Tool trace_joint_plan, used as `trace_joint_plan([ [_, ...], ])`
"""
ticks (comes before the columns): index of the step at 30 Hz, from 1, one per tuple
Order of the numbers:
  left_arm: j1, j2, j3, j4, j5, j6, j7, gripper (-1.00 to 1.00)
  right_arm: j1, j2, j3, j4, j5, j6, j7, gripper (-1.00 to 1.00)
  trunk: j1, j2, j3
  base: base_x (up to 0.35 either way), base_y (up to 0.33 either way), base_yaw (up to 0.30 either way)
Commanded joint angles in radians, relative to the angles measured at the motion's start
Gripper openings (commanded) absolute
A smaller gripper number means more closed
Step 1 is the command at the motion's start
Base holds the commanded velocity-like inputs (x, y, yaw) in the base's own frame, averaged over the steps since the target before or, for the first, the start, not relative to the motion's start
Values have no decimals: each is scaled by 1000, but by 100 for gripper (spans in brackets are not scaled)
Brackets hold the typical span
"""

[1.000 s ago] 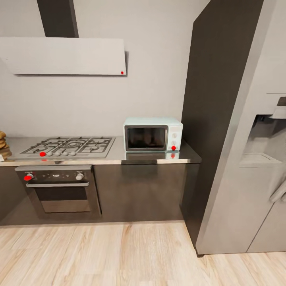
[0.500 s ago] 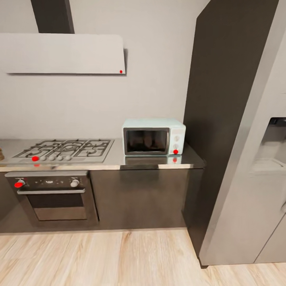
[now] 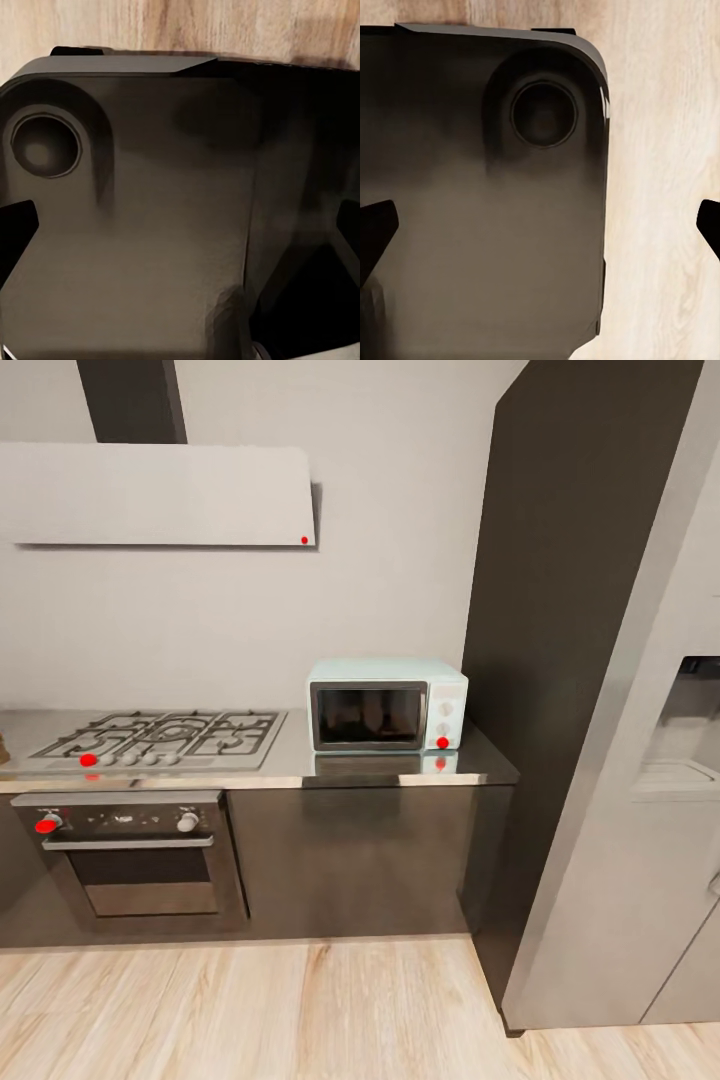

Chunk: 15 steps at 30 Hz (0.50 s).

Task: In the kitchen, take the popcorn bag from the countertop, put it into the microwave, and heat it until the popcorn is cooked so the cooked popcorn ends up inside the bag.

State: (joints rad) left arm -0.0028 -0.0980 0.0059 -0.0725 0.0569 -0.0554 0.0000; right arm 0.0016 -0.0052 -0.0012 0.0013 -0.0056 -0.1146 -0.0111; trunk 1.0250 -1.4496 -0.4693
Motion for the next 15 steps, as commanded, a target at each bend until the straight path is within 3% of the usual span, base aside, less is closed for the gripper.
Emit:
trace_joint_plan([
  [1,0,0,0,0,6,-3,0,100,0,0,0,0,0,-4,-1,100,0,0,-1,0,0,0],
  [8,0,-1,0,0,5,-3,-1,100,0,-2,-1,0,-3,-4,-1,100,0,0,-1,7,0,0],
  [15,0,-2,-1,0,5,-3,-2,100,0,-1,0,0,1,-4,-1,100,0,0,-1,243,0,0],
])
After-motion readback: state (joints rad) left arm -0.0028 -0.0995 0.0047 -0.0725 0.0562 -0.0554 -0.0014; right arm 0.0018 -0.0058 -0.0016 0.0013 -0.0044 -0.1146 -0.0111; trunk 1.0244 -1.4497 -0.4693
